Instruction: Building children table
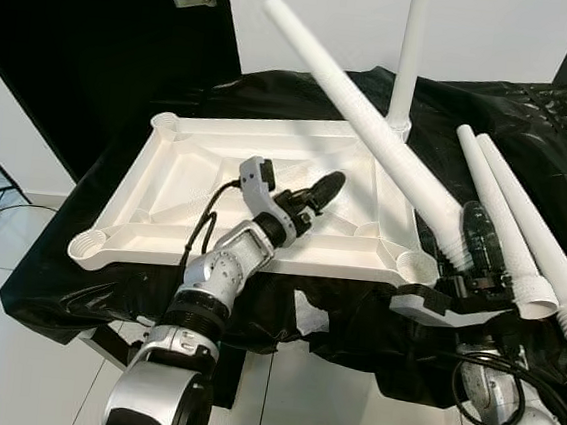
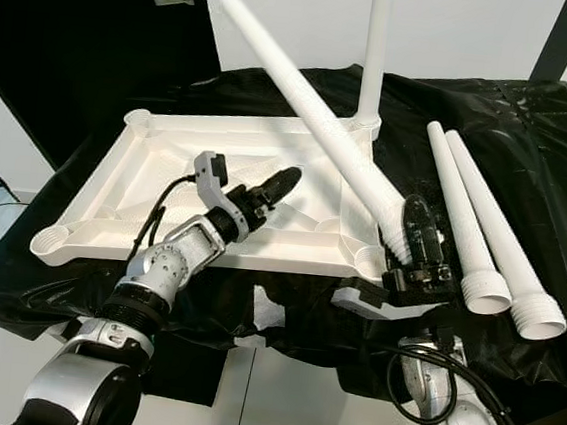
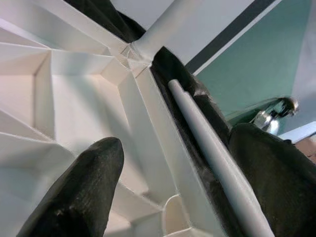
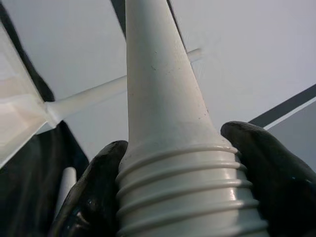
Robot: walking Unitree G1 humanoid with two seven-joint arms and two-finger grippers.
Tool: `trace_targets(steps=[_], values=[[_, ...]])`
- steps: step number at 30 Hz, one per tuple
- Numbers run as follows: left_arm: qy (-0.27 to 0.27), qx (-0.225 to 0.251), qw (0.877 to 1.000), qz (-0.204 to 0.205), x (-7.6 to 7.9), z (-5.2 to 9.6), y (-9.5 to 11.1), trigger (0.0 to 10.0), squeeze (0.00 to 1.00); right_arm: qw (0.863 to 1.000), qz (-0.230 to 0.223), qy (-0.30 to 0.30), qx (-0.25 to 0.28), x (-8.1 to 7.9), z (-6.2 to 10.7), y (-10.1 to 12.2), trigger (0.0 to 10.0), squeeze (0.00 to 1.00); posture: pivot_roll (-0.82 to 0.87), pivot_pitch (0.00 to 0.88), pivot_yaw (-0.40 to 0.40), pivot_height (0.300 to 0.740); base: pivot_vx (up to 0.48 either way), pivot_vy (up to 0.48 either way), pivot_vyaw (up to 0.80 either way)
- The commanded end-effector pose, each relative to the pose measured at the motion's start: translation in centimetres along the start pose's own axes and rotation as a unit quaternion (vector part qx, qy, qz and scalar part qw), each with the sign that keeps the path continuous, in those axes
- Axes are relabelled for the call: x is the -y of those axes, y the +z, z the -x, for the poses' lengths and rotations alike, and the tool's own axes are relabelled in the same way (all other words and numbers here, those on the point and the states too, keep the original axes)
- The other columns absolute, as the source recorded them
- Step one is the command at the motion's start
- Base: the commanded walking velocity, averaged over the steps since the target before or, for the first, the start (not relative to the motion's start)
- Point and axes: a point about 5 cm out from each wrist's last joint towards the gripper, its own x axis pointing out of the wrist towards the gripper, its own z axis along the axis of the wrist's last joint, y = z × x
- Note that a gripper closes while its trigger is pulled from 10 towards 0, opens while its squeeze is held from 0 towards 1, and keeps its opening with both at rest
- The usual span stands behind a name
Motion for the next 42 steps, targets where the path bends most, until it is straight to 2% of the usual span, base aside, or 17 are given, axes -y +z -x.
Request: trace_targets(steps=[1,2,3,5,6,9,16,23,26,33,34,37,38,39,40,41,42], values=[[-0.190,0.002,0.982,0.004,1.7,0.4,0.2,10.0,0.00,1.000,-0.008,-0.001,-0.001,-0.1,0.0,0.2,0.0,0.00,-0.20,0.000,0.126,0.740,0.000,0.000,0.00],[-0.193,0.031,0.980,0.042,1.9,0.3,1.3,10.0,0.00,1.000,-0.008,0.006,-0.004,-0.4,0.3,0.1,0.0,0.00,-0.20,0.000,0.125,0.740,0.000,0.000,0.00],[-0.193,0.031,0.980,0.042,1.9,0.3,1.3,10.0,0.00,1.000,-0.008,0.006,-0.004,-0.4,0.3,0.1,0.0,0.00,-0.20,0.000,0.125,0.740,0.000,0.000,0.00],[-0.226,0.075,0.963,0.123,2.3,0.5,3.4,10.0,0.00,1.000,-0.009,0.011,-0.007,-0.7,0.6,0.1,0.0,0.00,-0.21,0.000,0.125,0.740,0.000,0.000,0.00],[-0.226,0.075,0.963,0.123,2.3,0.5,3.4,10.0,0.00,1.000,-0.009,0.011,-0.007,-0.7,0.6,0.1,0.0,0.00,-0.21,0.000,0.125,0.740,0.000,0.000,0.00],[-0.260,0.076,0.950,0.153,2.8,1.0,3.9,10.0,0.00,1.000,-0.011,0.018,-0.003,-0.9,0.7,0.2,0.0,0.00,-0.21,0.000,0.125,0.740,0.000,0.000,0.00],[-0.282,0.075,0.943,0.159,3.7,0.7,3.9,10.0,0.00,0.999,-0.018,0.038,0.014,-1.5,1.2,0.7,0.0,0.00,-0.21,0.000,0.121,0.740,0.000,0.000,0.00],[-0.287,0.059,0.943,0.155,4.2,0.3,3.3,10.0,0.00,0.997,-0.026,0.051,0.046,-1.7,1.2,1.0,0.0,0.00,-0.22,0.000,0.124,0.740,0.000,0.000,0.00],[-0.284,0.054,0.944,0.161,4.2,0.1,3.3,10.0,0.00,0.996,-0.021,0.057,0.068,-1.6,1.6,0.9,0.0,0.00,-0.22,0.000,0.123,0.740,0.000,0.000,0.00],[-0.274,0.054,0.946,0.164,4.1,-0.1,3.3,10.0,0.00,0.995,-0.022,0.065,0.077,-1.7,2.7,1.5,0.0,0.00,-0.22,0.000,0.122,0.740,0.000,0.000,0.00],[-0.275,0.061,0.945,0.168,4.1,-0.1,3.4,0.0,0.00,0.995,-0.023,0.067,0.076,-1.8,3.0,1.6,0.0,0.00,-0.23,0.000,0.122,0.740,0.000,0.000,0.00],[-0.280,0.073,0.941,0.173,4.1,0.1,3.5,0.0,0.00,0.995,-0.024,0.066,0.073,-1.8,3.2,1.7,0.0,0.00,-0.23,0.000,0.123,0.740,0.000,0.000,0.00],[-0.282,0.076,0.940,0.174,4.0,0.2,3.6,0.0,0.00,0.995,-0.024,0.066,0.071,-1.8,3.2,1.7,3.5,0.00,-0.23,0.000,0.125,0.740,0.000,0.000,0.00],[-0.282,0.076,0.940,0.174,4.0,0.2,3.6,0.0,0.00,0.995,-0.024,0.066,0.071,-1.8,3.2,1.7,3.5,0.00,-0.23,0.000,0.125,0.740,0.000,0.000,0.00],[-0.284,0.079,0.940,0.175,4.0,0.3,3.6,0.0,0.00,0.995,-0.023,0.063,0.070,-1.8,3.2,1.7,5.1,0.00,-0.23,0.000,0.126,0.740,0.000,0.000,0.00],[-0.284,0.079,0.940,0.175,4.0,0.3,3.6,0.0,0.00,0.995,-0.023,0.063,0.070,-1.8,3.2,1.7,5.1,0.00,-0.23,0.000,0.126,0.740,0.000,0.000,0.00],[-0.285,0.081,0.939,0.176,4.0,0.3,3.7,0.0,0.00,0.995,-0.021,0.061,0.069,-1.8,3.1,1.6,8.8,0.00,-0.23,0.000,0.125,0.740,0.000,0.000,0.00]])
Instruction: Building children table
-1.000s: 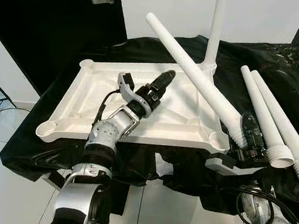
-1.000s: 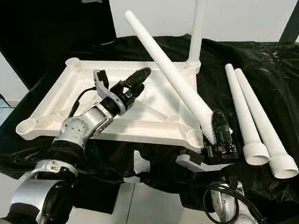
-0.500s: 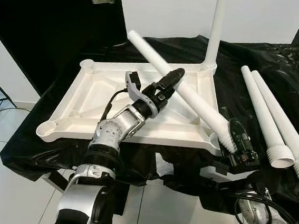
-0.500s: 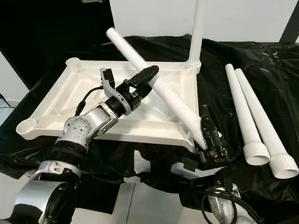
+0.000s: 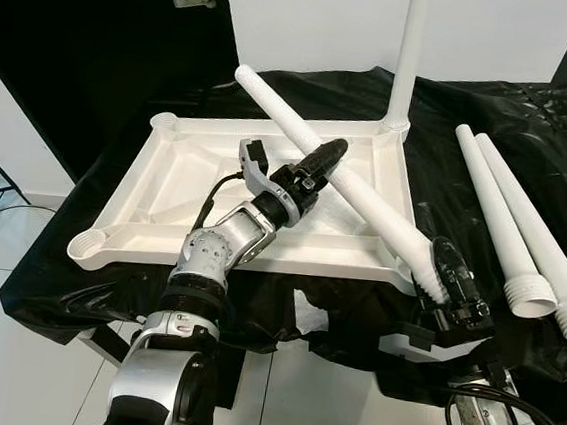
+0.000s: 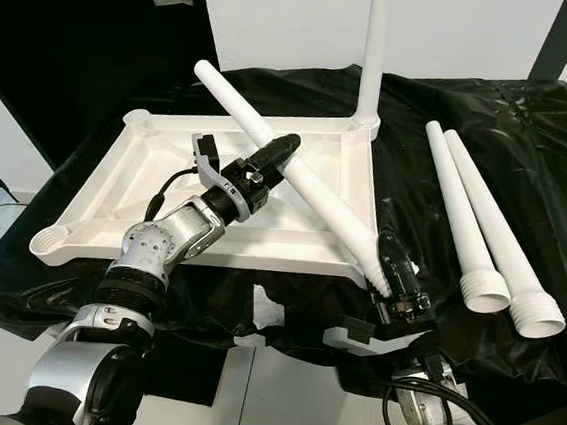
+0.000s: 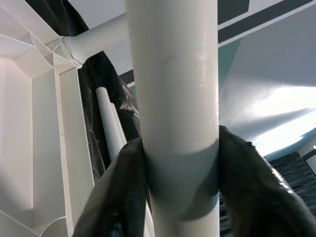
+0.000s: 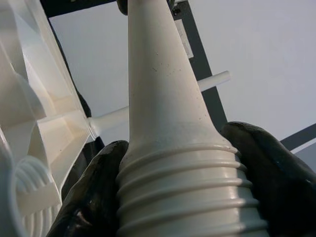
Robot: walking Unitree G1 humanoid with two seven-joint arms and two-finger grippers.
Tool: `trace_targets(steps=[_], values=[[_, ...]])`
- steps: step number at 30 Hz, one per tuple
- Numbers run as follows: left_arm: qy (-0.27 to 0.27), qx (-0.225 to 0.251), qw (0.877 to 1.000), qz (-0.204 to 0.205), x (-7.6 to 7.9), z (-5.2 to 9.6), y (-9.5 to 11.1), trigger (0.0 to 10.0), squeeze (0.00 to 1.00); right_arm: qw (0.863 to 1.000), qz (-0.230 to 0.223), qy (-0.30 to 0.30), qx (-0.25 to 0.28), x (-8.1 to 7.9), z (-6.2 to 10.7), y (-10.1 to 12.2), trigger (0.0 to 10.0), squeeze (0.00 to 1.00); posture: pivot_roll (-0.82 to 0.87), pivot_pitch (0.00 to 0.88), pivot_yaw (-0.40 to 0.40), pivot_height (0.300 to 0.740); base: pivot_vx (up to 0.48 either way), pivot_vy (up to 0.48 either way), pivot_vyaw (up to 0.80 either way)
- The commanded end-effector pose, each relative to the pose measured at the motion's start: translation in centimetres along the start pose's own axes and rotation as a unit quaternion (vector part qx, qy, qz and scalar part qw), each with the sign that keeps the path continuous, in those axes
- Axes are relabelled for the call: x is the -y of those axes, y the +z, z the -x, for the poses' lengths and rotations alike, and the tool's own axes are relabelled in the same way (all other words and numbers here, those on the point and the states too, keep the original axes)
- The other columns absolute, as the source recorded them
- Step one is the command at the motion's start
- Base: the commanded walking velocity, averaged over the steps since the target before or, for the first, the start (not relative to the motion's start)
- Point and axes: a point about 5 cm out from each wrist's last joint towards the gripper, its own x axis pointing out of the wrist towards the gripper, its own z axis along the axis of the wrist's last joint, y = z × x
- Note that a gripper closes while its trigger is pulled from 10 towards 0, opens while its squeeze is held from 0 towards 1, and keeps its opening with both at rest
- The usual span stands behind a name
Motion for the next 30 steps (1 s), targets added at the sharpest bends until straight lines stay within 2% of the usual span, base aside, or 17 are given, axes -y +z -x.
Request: trace_targets(steps=[1,6,7,9,10,15,16,19,20,23,24,25,26,27,28,29,30], values=[[-0.201,0.013,0.979,-0.002,2.2,0.5,0.5,0.0,0.00,1.000,0.000,0.016,0.009,-0.5,0.3,0.4,10.0,0.00,-0.23,0.000,0.125,0.740,0.000,0.000,0.00],[-0.201,0.017,0.979,-0.004,2.2,0.5,0.6,0.0,0.00,1.000,-0.007,0.024,-0.003,-0.7,0.0,0.0,10.0,0.00,-0.22,0.000,0.125,0.740,0.000,0.000,0.00],[-0.200,0.018,0.980,-0.006,2.2,0.5,0.7,0.0,0.00,1.000,-0.016,0.017,0.000,-0.4,-0.2,0.1,10.0,0.05,-0.22,0.000,0.126,0.740,0.000,0.000,0.00],[-0.199,0.019,0.980,-0.007,2.1,0.5,0.7,0.0,0.00,1.000,-0.023,0.012,0.001,-0.2,-0.3,0.2,10.0,0.05,-0.22,0.000,0.126,0.740,0.000,0.000,0.00],[-0.196,0.021,0.980,-0.008,2.1,0.5,0.8,0.0,0.00,1.000,-0.031,0.004,0.002,0.1,-0.6,0.4,10.0,1.00,-0.22,0.000,0.127,0.740,0.000,0.000,0.00],[-0.183,0.026,0.983,-0.012,1.8,0.5,0.9,0.0,0.00,0.999,-0.045,-0.018,-0.010,0.8,-1.7,0.6,10.0,1.00,-0.22,0.000,0.132,0.740,0.000,0.000,0.00],[-0.178,0.025,0.984,-0.016,1.7,0.5,0.8,0.0,0.00,0.998,-0.054,-0.023,-0.007,1.2,-2.1,0.9,10.0,0.67,-0.23,0.000,0.133,0.740,0.000,0.000,0.00],[-0.177,0.024,0.984,-0.017,1.7,0.5,0.8,0.0,0.00,0.998,-0.057,-0.024,-0.004,1.4,-2.2,1.0,10.0,0.67,-0.23,0.000,0.133,0.740,0.000,0.000,0.00],[-0.177,0.019,0.984,-0.021,1.7,0.4,0.6,0.0,0.00,0.997,-0.073,-0.025,-0.008,1.6,-2.6,1.2,10.0,0.00,-0.23,0.000,0.134,0.740,0.000,0.000,0.00],[-0.177,0.009,0.984,-0.028,1.7,0.3,0.2,0.0,0.00,0.992,-0.119,-0.018,-0.026,1.8,-3.3,1.6,10.0,0.00,-0.23,0.000,0.136,0.740,0.000,0.000,0.00],[-0.177,0.009,0.984,-0.028,1.7,0.3,0.2,0.0,0.00,0.992,-0.119,-0.018,-0.026,1.8,-3.3,1.6,10.0,0.00,-0.23,0.000,0.136,0.740,0.000,0.000,0.00],[-0.179,0.001,0.983,-0.034,1.7,0.2,-0.2,0.0,0.00,0.975,-0.207,0.014,-0.083,0.9,-3.3,1.1,10.0,0.00,-0.24,0.000,0.137,0.740,0.000,0.000,0.00],[-0.179,0.001,0.983,-0.034,1.7,0.2,-0.2,0.0,0.00,0.975,-0.207,0.014,-0.083,0.9,-3.3,1.1,10.0,0.00,-0.24,0.000,0.137,0.740,0.000,0.000,0.00],[-0.180,-0.002,0.983,-0.037,1.8,0.2,-0.3,0.0,0.00,0.963,-0.245,0.024,-0.107,0.6,-3.2,1.0,10.0,0.00,-0.24,0.000,0.137,0.740,0.000,0.000,0.00],[-0.180,-0.004,0.983,-0.039,1.8,0.1,-0.4,0.0,0.00,0.943,-0.297,0.033,-0.144,0.2,-3.1,0.6,10.0,0.00,-0.24,0.000,0.137,0.740,0.000,0.000,0.00],[-0.180,-0.004,0.983,-0.039,1.8,0.1,-0.4,0.0,0.00,0.943,-0.297,0.033,-0.144,0.2,-3.1,0.6,10.0,0.00,-0.24,0.000,0.137,0.740,0.000,0.000,0.00],[-0.179,-0.004,0.983,-0.039,1.8,0.1,-0.4,0.0,0.00,0.926,-0.334,0.035,-0.173,0.0,-2.9,0.2,10.0,0.00,-0.24,0.000,0.137,0.740,0.000,0.000,0.00]])
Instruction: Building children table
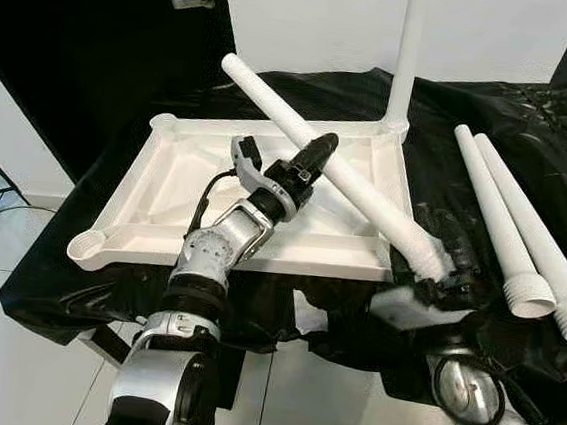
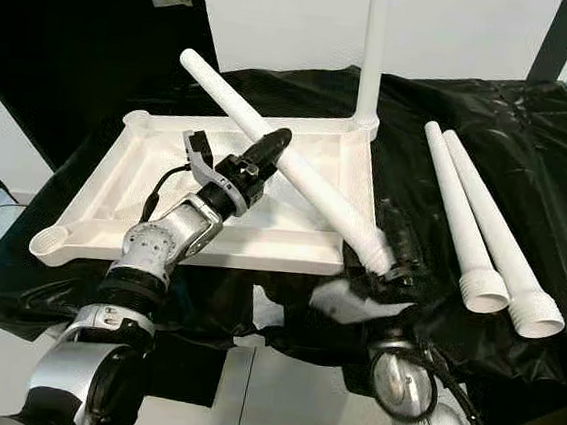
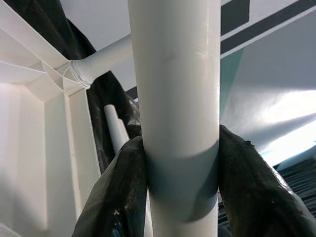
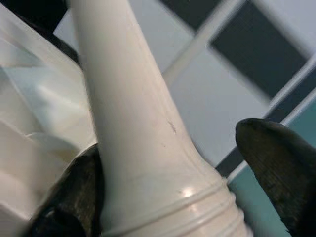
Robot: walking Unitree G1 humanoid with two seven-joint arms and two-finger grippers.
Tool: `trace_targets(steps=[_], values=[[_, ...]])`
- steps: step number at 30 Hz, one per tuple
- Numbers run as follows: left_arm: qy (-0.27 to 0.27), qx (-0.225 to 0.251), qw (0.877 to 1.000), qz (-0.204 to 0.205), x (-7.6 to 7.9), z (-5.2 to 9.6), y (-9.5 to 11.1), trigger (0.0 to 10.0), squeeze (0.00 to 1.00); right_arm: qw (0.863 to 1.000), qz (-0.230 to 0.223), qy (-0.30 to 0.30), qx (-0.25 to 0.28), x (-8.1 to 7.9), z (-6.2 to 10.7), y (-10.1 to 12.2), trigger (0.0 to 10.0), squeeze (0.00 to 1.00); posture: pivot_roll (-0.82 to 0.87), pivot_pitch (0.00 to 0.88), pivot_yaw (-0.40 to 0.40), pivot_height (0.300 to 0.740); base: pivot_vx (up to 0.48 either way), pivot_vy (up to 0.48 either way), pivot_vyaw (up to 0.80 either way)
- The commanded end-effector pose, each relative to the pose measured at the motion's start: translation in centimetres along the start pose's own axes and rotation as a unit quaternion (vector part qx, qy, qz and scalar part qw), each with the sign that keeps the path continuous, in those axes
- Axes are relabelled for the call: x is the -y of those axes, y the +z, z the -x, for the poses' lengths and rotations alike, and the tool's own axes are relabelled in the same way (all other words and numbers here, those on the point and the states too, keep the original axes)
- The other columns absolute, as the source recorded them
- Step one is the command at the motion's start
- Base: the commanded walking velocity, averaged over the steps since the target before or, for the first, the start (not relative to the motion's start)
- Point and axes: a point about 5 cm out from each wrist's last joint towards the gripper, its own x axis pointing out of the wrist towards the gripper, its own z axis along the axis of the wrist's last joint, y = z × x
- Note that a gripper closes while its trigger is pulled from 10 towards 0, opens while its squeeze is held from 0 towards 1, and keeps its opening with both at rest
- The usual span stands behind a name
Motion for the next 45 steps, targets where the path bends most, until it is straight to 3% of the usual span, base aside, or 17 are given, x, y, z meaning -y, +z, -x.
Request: trace_targets(steps=[1,2,7,11,14,18,24,27,34,38,40,42,43,45], values=[[-0.188,-0.009,0.982,-0.003,1.8,0.4,-0.2,0.0,0.00,0.995,-0.081,0.012,-0.062,-0.1,0.2,-1.1,10.0,0.00,-0.24,0.000,0.137,0.740,0.000,0.000,0.00],[-0.187,-0.009,0.982,-0.004,1.8,0.4,-0.2,0.0,0.00,0.989,-0.119,0.013,-0.087,0.0,0.2,-1.5,10.0,0.00,-0.24,0.000,0.139,0.740,0.000,0.000,0.00],[-0.185,-0.008,0.983,-0.006,1.8,0.4,-0.1,0.0,0.00,0.978,-0.172,0.012,-0.117,0.0,0.3,-1.9,10.0,0.00,-0.24,0.000,0.138,0.740,0.000,0.000,0.00],[-0.186,-0.011,0.982,-0.008,1.8,0.3,-0.4,0.0,0.00,0.971,-0.209,0.026,-0.111,0.2,-0.3,-1.3,10.0,0.00,-0.24,0.000,0.138,0.740,0.000,0.000,0.00],[-0.187,-0.012,0.982,-0.009,1.9,0.3,-0.4,0.0,0.00,0.970,-0.215,0.033,-0.106,0.2,-0.5,-1.1,10.0,0.00,-0.24,0.000,0.138,0.740,0.000,0.000,0.00],[-0.195,-0.033,0.980,-0.030,2.0,0.4,-1.2,0.0,0.00,0.966,-0.238,0.084,-0.062,0.4,-1.7,1.0,10.0,0.00,-0.24,0.000,0.133,0.740,0.000,0.000,0.00],[-0.194,-0.039,0.979,-0.037,1.8,0.6,-1.5,0.0,0.00,0.963,-0.233,0.128,-0.044,0.4,-2.2,2.0,10.0,0.00,-0.24,0.000,0.130,0.740,0.000,0.000,0.00],[-0.194,-0.049,0.978,-0.051,1.7,0.8,-1.9,0.0,0.00,0.951,-0.265,0.153,-0.045,0.4,-2.3,2.8,10.0,0.00,-0.24,0.000,0.125,0.740,0.000,0.000,0.00],[-0.199,-0.054,0.977,-0.056,1.9,0.8,-2.3,0.0,0.00,0.939,-0.278,0.182,-0.087,0.2,-2.3,2.0,10.0,0.00,-0.24,0.000,0.124,0.740,0.000,0.000,0.00],[-0.207,-0.039,0.977,-0.045,2.4,0.5,-1.9,0.0,0.00,0.920,-0.303,0.207,-0.135,-0.7,-2.0,1.2,10.0,0.00,-0.24,0.000,0.122,0.740,0.000,0.000,0.00],[-0.207,-0.039,0.977,-0.045,2.4,0.5,-1.9,0.0,0.00,0.920,-0.303,0.207,-0.135,-0.7,-2.0,1.2,10.0,0.00,-0.24,0.000,0.122,0.740,0.000,0.000,0.00],[-0.213,-0.029,0.976,-0.037,2.8,0.3,-1.4,0.0,0.00,0.910,-0.317,0.222,-0.145,-1.1,-1.9,1.2,10.0,0.00,-0.24,0.000,0.120,0.740,0.000,0.000,0.00],[-0.220,-0.021,0.975,-0.032,3.1,0.2,-1.1,0.0,0.00,0.906,-0.324,0.233,-0.144,-1.4,-1.9,1.3,3.4,0.00,-0.23,0.000,0.118,0.740,0.000,0.000,0.00],[-0.225,-0.017,0.974,-0.029,3.4,0.2,-0.9,0.0,0.00,0.903,-0.327,0.241,-0.143,-1.6,-1.9,1.4,3.4,0.00,-0.23,0.000,0.118,0.740,0.000,0.000,0.00]])
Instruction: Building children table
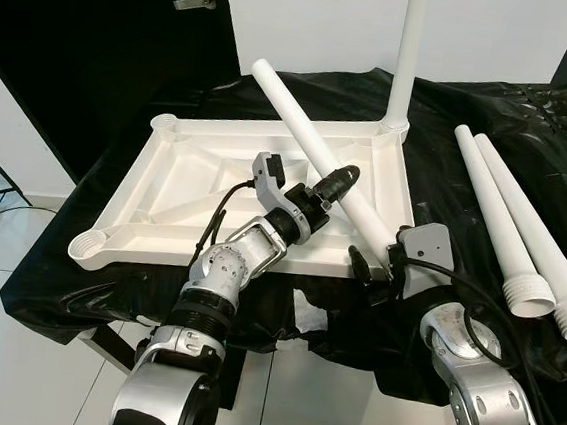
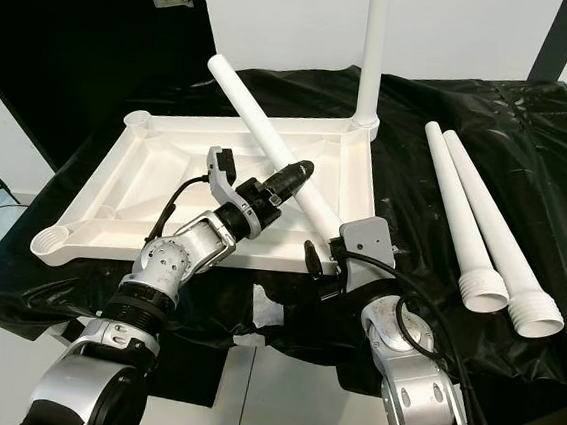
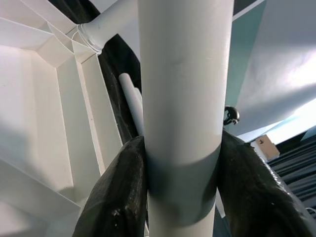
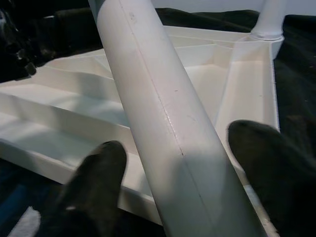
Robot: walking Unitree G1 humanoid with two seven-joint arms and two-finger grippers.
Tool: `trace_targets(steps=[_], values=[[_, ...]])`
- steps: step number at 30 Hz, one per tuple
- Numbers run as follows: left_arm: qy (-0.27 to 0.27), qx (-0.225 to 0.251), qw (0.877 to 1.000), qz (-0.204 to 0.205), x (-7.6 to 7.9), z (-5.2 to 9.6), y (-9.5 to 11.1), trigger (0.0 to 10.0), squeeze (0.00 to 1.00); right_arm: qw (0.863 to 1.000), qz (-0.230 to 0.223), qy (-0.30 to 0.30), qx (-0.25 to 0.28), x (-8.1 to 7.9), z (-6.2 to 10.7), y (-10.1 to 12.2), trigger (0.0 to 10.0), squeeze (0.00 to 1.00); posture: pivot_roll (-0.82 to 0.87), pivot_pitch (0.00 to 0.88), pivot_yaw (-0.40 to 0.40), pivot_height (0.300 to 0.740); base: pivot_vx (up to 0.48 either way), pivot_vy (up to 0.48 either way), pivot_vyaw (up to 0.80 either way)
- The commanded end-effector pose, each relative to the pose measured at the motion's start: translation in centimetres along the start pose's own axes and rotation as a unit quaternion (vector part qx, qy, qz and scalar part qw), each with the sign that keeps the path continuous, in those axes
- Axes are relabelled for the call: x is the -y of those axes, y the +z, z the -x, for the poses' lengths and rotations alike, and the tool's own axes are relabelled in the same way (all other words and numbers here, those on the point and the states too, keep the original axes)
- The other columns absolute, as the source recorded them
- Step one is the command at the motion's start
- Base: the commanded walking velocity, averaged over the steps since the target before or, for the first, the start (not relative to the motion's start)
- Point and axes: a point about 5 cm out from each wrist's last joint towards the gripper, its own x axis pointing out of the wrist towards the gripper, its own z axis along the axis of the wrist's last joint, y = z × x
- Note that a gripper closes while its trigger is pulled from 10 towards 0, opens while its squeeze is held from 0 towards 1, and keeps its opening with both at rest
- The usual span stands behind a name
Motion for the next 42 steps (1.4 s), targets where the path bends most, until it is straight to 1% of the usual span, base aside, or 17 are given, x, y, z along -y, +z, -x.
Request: trace_targets(steps=[1,7,12,13,14,15,17,18,20,24,25,26,27,29,33,35,42], values=[[-0.248,0.047,0.968,0.002,4.2,-0.1,2.1,0.0,0.00,0.999,-0.014,0.033,-0.033,-0.9,-0.2,-1.3,0.0,0.00,-0.23,0.000,0.116,0.740,0.000,0.000,0.00],[-0.281,0.069,0.957,0.010,5.9,-0.2,3.5,0.0,0.00,0.998,-0.019,0.037,-0.038,-1.0,-0.4,-1.4,0.0,0.00,-0.22,0.000,0.115,0.740,0.000,0.000,0.00],[-0.286,0.068,0.956,0.006,6.2,-0.1,3.6,0.0,0.00,0.998,-0.024,0.032,-0.039,-0.7,-0.5,-1.2,0.0,0.00,-0.22,0.000,0.118,0.740,0.000,0.000,0.00],[-0.283,0.062,0.957,-0.003,6.1,-0.1,3.4,1.5,0.00,0.999,-0.022,0.025,-0.039,-0.6,-0.6,-1.2,0.0,0.00,-0.22,0.000,0.122,0.740,0.000,0.000,0.00],[-0.281,0.058,0.958,-0.010,6.1,-0.1,3.3,1.5,0.00,0.999,-0.021,0.020,-0.038,-0.5,-0.6,-1.1,0.0,0.00,-0.22,0.000,0.122,0.740,0.000,0.000,0.00],[-0.278,0.055,0.959,-0.015,5.9,-0.1,3.2,10.0,0.00,0.999,-0.017,0.014,-0.037,-0.4,-0.6,-1.1,0.0,0.00,-0.22,0.000,0.123,0.740,0.000,0.000,0.00],[-0.278,0.055,0.959,-0.015,5.9,-0.1,3.2,10.0,0.00,0.999,-0.017,0.014,-0.037,-0.4,-0.6,-1.1,0.0,0.00,-0.22,0.000,0.123,0.740,0.000,0.000,0.00],[-0.272,0.053,0.961,-0.016,5.8,-0.1,3.1,10.0,1.00,0.999,-0.014,0.005,-0.033,-0.4,-0.7,-1.0,0.0,0.00,-0.22,0.000,0.125,0.740,0.000,0.000,0.00],[-0.265,0.053,0.963,-0.017,5.6,-0.1,2.9,10.0,1.00,1.000,0.009,-0.011,-0.024,-0.2,-0.7,-0.7,0.0,0.00,-0.22,0.000,0.125,0.740,0.000,0.000,0.00],[-0.217,0.064,0.973,-0.044,4.9,-0.6,2.9,10.0,1.00,0.994,0.096,-0.046,-0.001,-0.2,-1.0,0.0,0.0,0.00,-0.22,0.000,0.126,0.740,0.000,0.000,0.00],[-0.207,0.070,0.975,-0.045,4.8,-0.7,3.0,10.0,0.00,0.990,0.125,-0.057,0.008,-0.2,-1.1,0.3,0.0,0.00,-0.22,0.000,0.125,0.740,0.000,0.000,0.00],[-0.207,0.070,0.975,-0.045,4.8,-0.7,3.0,10.0,0.00,0.990,0.125,-0.057,0.008,-0.2,-1.1,0.3,0.0,0.00,-0.22,0.000,0.125,0.740,0.000,0.000,0.00],[-0.202,0.074,0.976,-0.042,4.8,-0.8,3.3,10.0,0.00,0.984,0.162,-0.073,0.021,-0.2,-1.2,0.7,0.0,0.00,-0.22,0.000,0.125,0.740,0.000,0.000,0.00],[-0.204,0.074,0.975,-0.043,4.8,-0.8,3.4,10.0,0.00,0.980,0.181,-0.081,0.028,-0.1,-1.2,0.9,0.0,0.00,-0.22,0.000,0.125,0.740,0.000,0.000,0.00],[-0.204,0.074,0.975,-0.047,4.9,-0.7,3.5,10.0,0.00,0.954,0.271,-0.107,0.066,0.0,-1.5,1.8,0.0,0.00,-0.21,0.000,0.125,0.740,0.000,0.000,0.00],[-0.204,0.074,0.975,-0.047,4.9,-0.7,3.5,10.0,0.00,0.954,0.271,-0.107,0.066,0.0,-1.5,1.8,0.0,0.00,-0.21,0.000,0.125,0.740,0.000,0.000,0.00],[-0.199,0.081,0.976,-0.047,4.9,-0.8,3.5,10.0,0.00,0.932,0.329,-0.119,0.093,-0.5,-1.4,0.8,0.0,0.00,-0.21,0.000,0.121,0.740,0.000,0.000,0.00]])
